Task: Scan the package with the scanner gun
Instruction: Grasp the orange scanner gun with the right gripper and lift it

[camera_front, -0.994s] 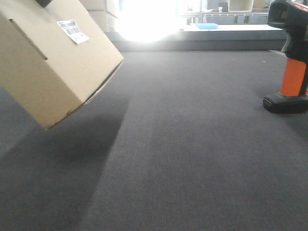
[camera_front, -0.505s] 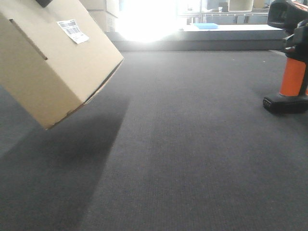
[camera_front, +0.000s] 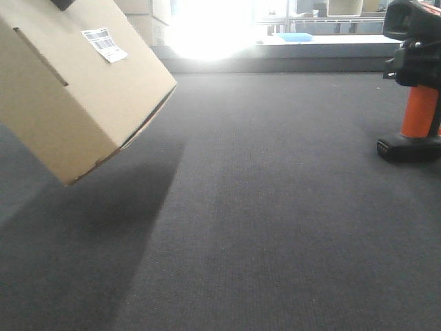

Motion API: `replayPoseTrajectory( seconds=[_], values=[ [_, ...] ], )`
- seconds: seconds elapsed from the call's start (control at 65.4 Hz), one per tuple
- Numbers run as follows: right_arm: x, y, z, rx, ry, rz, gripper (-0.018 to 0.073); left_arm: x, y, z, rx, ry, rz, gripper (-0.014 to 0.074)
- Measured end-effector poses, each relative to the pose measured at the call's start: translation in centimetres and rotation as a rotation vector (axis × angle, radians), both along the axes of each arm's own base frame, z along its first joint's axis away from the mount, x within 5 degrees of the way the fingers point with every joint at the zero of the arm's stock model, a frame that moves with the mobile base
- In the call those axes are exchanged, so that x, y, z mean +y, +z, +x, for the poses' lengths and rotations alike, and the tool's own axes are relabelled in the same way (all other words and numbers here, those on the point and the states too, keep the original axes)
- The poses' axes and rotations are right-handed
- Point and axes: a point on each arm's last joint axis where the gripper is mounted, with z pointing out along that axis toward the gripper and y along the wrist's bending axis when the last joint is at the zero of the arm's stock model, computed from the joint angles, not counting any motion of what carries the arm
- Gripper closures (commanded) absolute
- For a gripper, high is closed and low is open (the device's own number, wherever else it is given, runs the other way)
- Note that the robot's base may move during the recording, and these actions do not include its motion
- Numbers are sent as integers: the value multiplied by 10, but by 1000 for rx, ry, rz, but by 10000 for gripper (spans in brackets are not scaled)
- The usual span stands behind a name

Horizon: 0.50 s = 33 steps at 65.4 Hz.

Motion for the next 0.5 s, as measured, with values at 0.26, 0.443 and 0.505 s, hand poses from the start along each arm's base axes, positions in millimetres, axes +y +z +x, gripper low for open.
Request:
replayPoseTrajectory(
  seconds=[0.26,0.443,0.505],
  values=[
    [0,-4,8,-6,-4,-5,-10,0,0,0,0,0,0,708],
    [0,3,13,-38,-6,-6,-10,0,0,0,-2,1,0,708],
    [0,5,15,-47,-7,-6,-10,0,0,0,-2,1,0,708]
  ],
)
